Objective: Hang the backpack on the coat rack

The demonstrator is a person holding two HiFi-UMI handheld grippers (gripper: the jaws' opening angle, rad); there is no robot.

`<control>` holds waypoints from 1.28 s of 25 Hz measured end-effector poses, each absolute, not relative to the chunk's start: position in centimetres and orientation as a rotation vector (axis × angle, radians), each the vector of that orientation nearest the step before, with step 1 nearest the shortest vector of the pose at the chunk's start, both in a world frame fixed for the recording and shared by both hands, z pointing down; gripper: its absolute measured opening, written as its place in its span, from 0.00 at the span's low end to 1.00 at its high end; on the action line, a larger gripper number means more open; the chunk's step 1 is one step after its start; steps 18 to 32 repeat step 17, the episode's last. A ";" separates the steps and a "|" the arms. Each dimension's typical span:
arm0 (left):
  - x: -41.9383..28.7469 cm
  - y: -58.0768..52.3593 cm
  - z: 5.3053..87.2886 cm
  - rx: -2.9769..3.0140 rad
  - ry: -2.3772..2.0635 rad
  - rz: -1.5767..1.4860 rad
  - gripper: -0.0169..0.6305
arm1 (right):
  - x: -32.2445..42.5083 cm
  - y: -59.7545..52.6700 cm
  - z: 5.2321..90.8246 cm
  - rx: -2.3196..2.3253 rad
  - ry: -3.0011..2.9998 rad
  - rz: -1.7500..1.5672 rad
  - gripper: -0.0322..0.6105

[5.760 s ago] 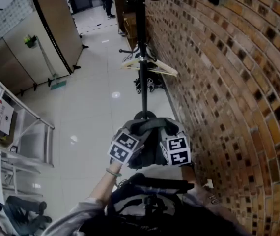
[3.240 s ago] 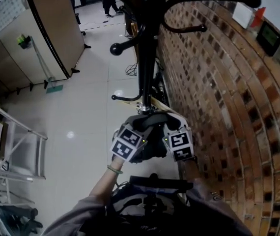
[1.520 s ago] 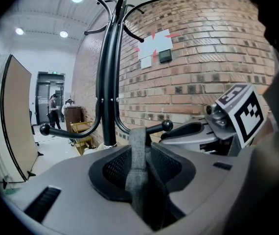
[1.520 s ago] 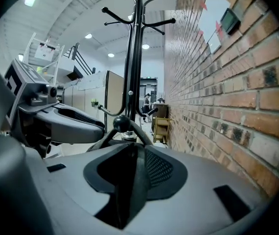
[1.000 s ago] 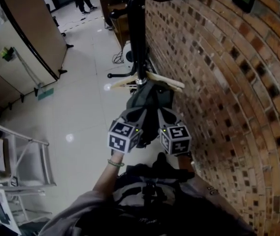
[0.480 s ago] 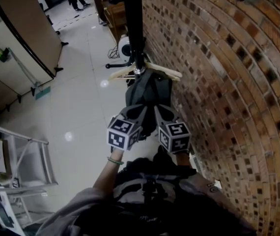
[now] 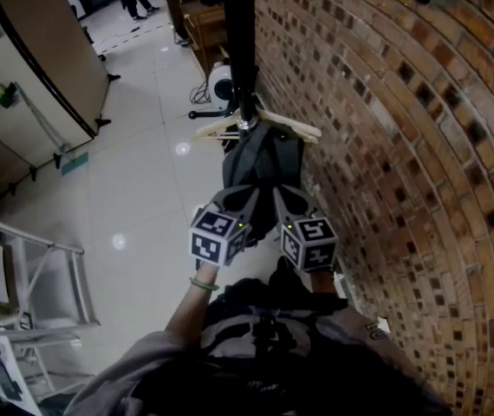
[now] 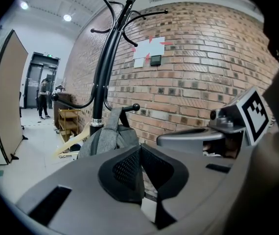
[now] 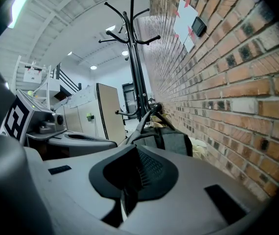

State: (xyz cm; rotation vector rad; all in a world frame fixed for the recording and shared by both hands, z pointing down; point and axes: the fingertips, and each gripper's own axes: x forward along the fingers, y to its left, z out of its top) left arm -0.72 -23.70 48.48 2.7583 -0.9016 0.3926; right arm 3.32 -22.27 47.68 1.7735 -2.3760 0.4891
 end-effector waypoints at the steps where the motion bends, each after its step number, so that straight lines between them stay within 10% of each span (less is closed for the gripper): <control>1: -0.8 -23.7 48.5 2.756 -0.903 0.392 0.03 | 3.3 -22.2 47.7 1.774 -2.376 0.490 0.07; 32: -1.2 -23.4 49.4 2.738 -0.901 0.402 0.03 | 3.2 -22.1 48.3 1.779 -2.356 0.491 0.07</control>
